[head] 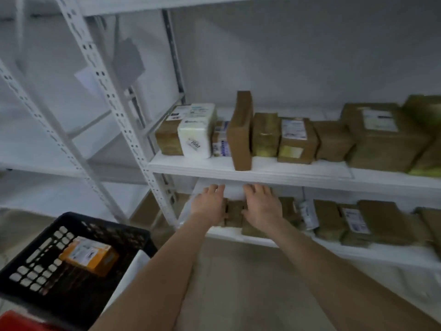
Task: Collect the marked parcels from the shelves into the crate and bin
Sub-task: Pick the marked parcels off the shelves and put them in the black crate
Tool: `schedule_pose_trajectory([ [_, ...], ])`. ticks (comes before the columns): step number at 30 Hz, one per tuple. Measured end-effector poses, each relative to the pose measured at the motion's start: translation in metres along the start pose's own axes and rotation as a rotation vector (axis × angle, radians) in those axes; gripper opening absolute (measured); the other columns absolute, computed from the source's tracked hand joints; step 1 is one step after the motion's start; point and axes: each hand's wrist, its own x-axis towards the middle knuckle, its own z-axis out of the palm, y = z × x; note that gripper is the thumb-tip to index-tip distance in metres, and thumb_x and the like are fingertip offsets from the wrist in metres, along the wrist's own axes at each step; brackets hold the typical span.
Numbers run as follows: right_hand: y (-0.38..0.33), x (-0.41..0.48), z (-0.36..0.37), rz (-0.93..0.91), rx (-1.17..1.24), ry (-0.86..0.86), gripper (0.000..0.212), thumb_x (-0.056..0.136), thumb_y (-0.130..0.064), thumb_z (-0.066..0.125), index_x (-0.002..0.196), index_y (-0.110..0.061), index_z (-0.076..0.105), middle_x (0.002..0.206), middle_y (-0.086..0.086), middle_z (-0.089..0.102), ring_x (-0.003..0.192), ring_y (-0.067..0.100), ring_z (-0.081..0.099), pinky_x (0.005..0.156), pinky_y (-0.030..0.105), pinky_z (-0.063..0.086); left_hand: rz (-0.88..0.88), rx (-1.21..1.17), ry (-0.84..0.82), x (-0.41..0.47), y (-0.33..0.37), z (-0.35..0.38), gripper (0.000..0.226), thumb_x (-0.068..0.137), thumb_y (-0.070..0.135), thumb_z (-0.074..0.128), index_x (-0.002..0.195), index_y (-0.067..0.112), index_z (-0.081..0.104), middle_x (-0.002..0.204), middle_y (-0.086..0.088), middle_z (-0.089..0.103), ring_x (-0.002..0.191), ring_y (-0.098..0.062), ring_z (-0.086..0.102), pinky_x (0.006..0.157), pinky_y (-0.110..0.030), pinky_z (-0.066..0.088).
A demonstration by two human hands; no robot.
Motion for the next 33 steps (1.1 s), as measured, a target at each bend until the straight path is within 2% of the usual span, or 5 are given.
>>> schedule_pose_trajectory([
  [11, 0.218, -0.116, -0.164, 0.180, -0.042, 0.322, 0.063, 0.089, -0.034, 0.059, 0.143, -0.020, 0.029, 0.135, 0.009, 0.040, 0.123, 0.029, 0.041, 0.097, 0.039, 0.038, 0.313, 0.070, 0.320, -0.030, 0.265, -0.136, 0.080, 0.086, 0.038, 0.066, 0.149, 0.017, 0.021, 0.147, -0.004, 0.032, 0.132, -0.026, 0.040, 0.095, -0.040, 0.047],
  [16, 0.280, -0.137, -0.247, 0.241, -0.050, 0.552, 0.057, 0.092, -0.026, 0.053, 0.143, -0.022, 0.029, 0.134, 0.008, 0.041, 0.121, 0.027, 0.042, 0.093, 0.036, 0.042, 0.498, 0.024, 0.575, -0.038, 0.340, -0.215, 0.056, 0.095, 0.030, 0.052, 0.145, 0.020, 0.028, 0.145, -0.002, 0.037, 0.124, -0.024, 0.046, 0.092, -0.036, 0.043],
  [23, 0.349, -0.126, -0.352, 0.342, -0.118, 0.811, 0.058, 0.091, -0.029, 0.055, 0.144, -0.021, 0.031, 0.133, 0.009, 0.041, 0.122, 0.028, 0.040, 0.094, 0.037, 0.038, 0.628, -0.016, 0.841, -0.006, 0.420, -0.317, 0.051, 0.097, 0.033, 0.048, 0.144, 0.020, 0.032, 0.142, 0.000, 0.039, 0.129, -0.020, 0.041, 0.090, -0.037, 0.046],
  [29, 0.398, -0.104, -0.423, 0.452, -0.131, 0.896, 0.054, 0.090, -0.032, 0.057, 0.137, -0.017, 0.036, 0.134, 0.012, 0.039, 0.122, 0.030, 0.039, 0.095, 0.039, 0.038, 0.753, -0.090, 0.994, 0.032, 0.482, -0.368, 0.048, 0.096, 0.027, 0.047, 0.142, 0.018, 0.037, 0.141, 0.000, 0.043, 0.123, -0.021, 0.049, 0.087, -0.035, 0.048],
  [33, 0.445, -0.095, -0.455, 0.503, -0.090, 0.891, 0.063, 0.090, -0.034, 0.057, 0.143, -0.019, 0.027, 0.140, 0.013, 0.034, 0.124, 0.033, 0.037, 0.096, 0.041, 0.038, 0.810, -0.102, 1.025, 0.051, 0.528, -0.386, 0.050, 0.095, 0.016, 0.045, 0.144, 0.016, 0.034, 0.143, -0.002, 0.040, 0.121, -0.021, 0.049, 0.083, -0.033, 0.046],
])
